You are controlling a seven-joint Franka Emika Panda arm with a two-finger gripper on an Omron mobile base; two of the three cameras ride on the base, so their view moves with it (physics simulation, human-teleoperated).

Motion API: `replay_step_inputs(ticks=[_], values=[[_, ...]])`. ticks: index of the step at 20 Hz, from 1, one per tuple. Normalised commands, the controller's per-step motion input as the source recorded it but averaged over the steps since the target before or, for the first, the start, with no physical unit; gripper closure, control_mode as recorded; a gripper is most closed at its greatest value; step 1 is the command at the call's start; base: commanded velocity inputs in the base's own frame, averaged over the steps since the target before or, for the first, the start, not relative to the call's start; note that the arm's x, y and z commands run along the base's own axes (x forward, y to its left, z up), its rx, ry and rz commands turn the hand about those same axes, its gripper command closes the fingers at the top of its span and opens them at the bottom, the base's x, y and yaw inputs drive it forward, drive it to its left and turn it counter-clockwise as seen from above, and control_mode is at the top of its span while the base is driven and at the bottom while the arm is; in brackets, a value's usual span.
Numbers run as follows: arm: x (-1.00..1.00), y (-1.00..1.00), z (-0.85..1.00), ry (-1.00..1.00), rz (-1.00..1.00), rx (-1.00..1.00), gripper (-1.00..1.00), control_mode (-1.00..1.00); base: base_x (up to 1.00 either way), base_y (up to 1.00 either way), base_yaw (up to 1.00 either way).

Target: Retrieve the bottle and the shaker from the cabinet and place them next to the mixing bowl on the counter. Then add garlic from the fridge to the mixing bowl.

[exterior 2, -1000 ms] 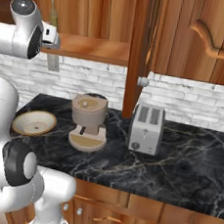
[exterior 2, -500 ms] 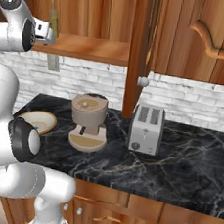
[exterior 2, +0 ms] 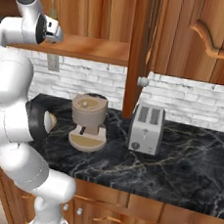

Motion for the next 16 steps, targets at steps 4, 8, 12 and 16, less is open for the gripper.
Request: replay_step_inputs(ticks=[4, 8, 12, 16], values=[[0.39, 0.02, 0.0, 0.01, 0.0, 0.0, -1.0, -1.0, 0.0, 0.0, 0.0], [0.22, 0.13, 0.0, 0.0, 0.0, 0.0, -1.0, -1.0, 0.0, 0.0, 0.0], [0.14, 0.23, -0.03, -0.03, 0.0, 0.0, -1.0, -1.0, 0.0, 0.0, 0.0], [0.1, 0.34, -0.03, -0.14, 0.0, 0.0, -1.0, -1.0, 0.0, 0.0, 0.0]])
